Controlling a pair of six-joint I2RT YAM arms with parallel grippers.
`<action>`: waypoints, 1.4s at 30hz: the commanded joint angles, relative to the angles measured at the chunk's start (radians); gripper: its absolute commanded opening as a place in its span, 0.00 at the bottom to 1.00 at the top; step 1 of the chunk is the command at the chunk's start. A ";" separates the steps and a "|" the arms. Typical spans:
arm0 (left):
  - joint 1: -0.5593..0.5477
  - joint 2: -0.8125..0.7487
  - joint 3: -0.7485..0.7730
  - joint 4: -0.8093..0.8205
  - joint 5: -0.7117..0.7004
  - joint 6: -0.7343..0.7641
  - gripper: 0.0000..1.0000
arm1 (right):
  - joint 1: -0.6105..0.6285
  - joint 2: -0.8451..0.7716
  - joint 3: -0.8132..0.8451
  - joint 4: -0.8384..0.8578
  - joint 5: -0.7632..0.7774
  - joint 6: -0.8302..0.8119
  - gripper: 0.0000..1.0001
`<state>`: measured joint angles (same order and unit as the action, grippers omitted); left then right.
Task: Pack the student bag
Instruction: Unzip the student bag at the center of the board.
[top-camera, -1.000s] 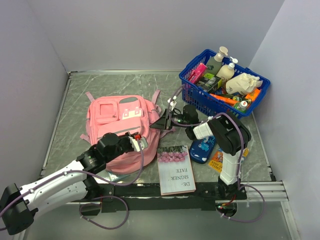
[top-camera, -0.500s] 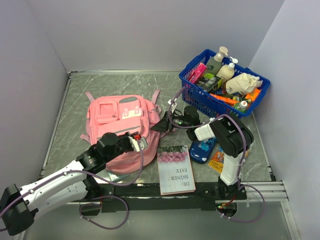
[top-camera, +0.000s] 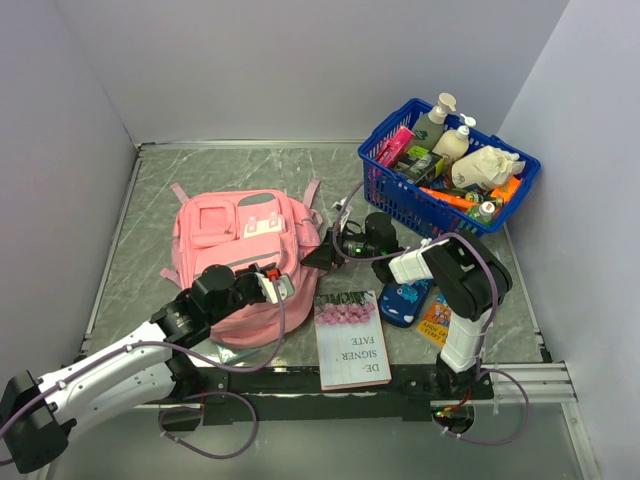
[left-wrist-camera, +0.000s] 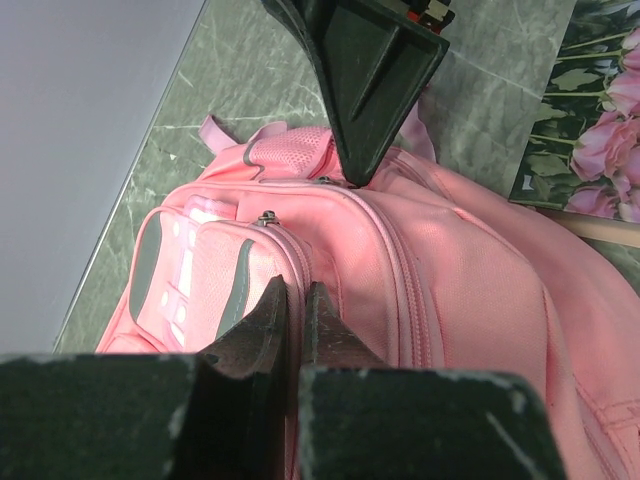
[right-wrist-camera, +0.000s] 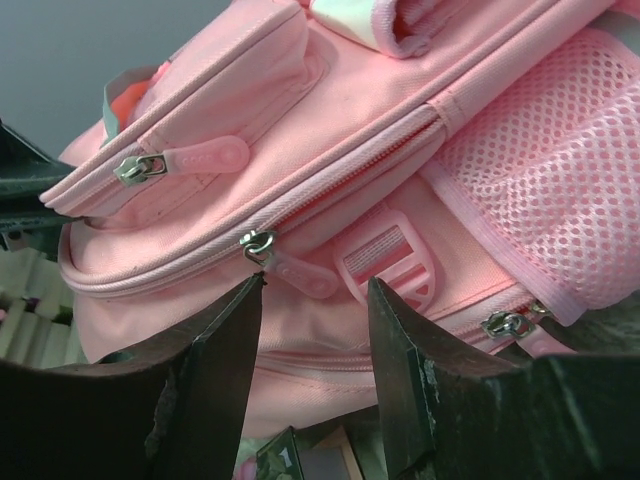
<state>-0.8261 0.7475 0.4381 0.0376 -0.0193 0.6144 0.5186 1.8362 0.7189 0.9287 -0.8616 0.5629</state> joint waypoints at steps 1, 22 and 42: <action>0.004 -0.034 0.074 0.124 0.028 0.030 0.01 | 0.040 -0.080 0.039 -0.108 0.015 -0.161 0.53; 0.004 -0.036 0.097 0.096 0.045 0.018 0.01 | 0.097 -0.132 0.054 -0.211 0.058 -0.354 0.09; 0.004 0.151 0.105 0.131 -0.209 -0.220 0.01 | 0.185 -0.383 -0.049 -0.455 0.156 -0.400 0.00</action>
<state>-0.8303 0.8433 0.4706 0.0692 -0.0784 0.4900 0.6601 1.5261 0.6792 0.5503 -0.6937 0.1879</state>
